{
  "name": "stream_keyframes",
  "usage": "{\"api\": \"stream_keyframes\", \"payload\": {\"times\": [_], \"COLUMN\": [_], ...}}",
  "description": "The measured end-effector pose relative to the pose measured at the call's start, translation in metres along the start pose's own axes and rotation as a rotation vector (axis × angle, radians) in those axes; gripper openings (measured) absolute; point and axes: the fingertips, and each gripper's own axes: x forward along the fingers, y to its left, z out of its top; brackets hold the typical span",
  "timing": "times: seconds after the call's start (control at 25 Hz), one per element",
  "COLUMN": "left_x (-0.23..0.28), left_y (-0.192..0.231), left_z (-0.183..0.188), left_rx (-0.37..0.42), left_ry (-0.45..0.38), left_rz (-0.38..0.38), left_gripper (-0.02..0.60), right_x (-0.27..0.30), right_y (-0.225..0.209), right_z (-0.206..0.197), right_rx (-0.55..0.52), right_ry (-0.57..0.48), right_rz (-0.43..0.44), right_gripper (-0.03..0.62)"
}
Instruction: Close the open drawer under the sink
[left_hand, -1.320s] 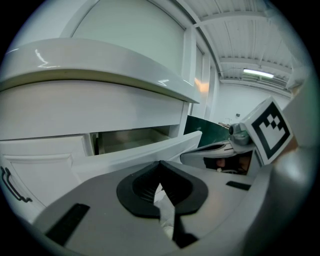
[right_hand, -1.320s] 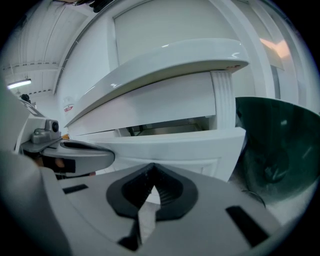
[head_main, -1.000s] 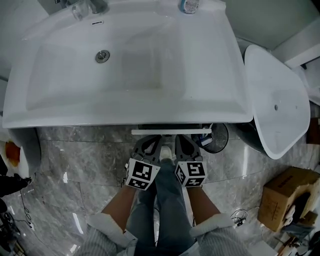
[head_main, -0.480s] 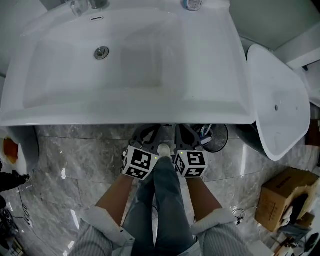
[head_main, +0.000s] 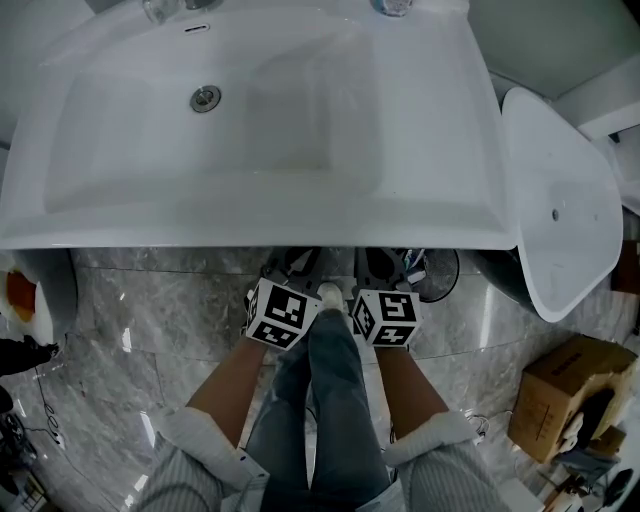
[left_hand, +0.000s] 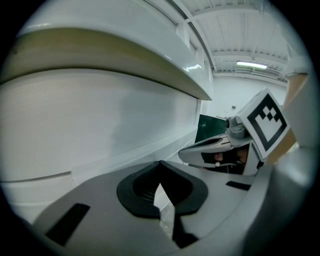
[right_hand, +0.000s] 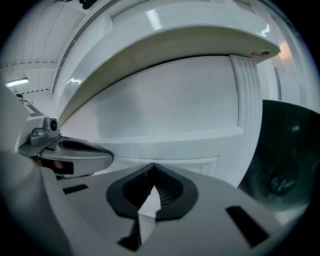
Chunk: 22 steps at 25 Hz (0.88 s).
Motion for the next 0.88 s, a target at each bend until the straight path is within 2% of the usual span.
{"api": "stream_keyframes", "payload": {"times": [0.2,0.36,0.44,0.72,0.88], "left_x": [0.0,-0.004,-0.011,-0.046,-0.07], "left_y": [0.001,0.003,0.004,-0.002,-0.009], "left_z": [-0.001,0.0,0.004,0.01,0.023], "left_rx": [0.002,-0.05,-0.083,-0.089,-0.112], "left_ry": [-0.001,0.002,-0.006,-0.022,-0.041], "left_rz": [0.004,0.044,0.059,0.078,0.101], "left_gripper": [0.015,0.015,0.015,0.015,0.015], "right_x": [0.003,0.001,-0.005,-0.036,-0.06], "right_y": [0.0,-0.001,0.003,0.024,0.038], "right_z": [-0.002,-0.003,-0.005,-0.011,0.004], "right_rx": [-0.007,0.006,-0.002,0.0,0.006], "right_ry": [0.005,0.006,0.013,0.035,0.019], "right_rz": [-0.004,-0.017,-0.009,0.012,0.034], "right_gripper": [0.009,0.011,0.009,0.009,0.009]}}
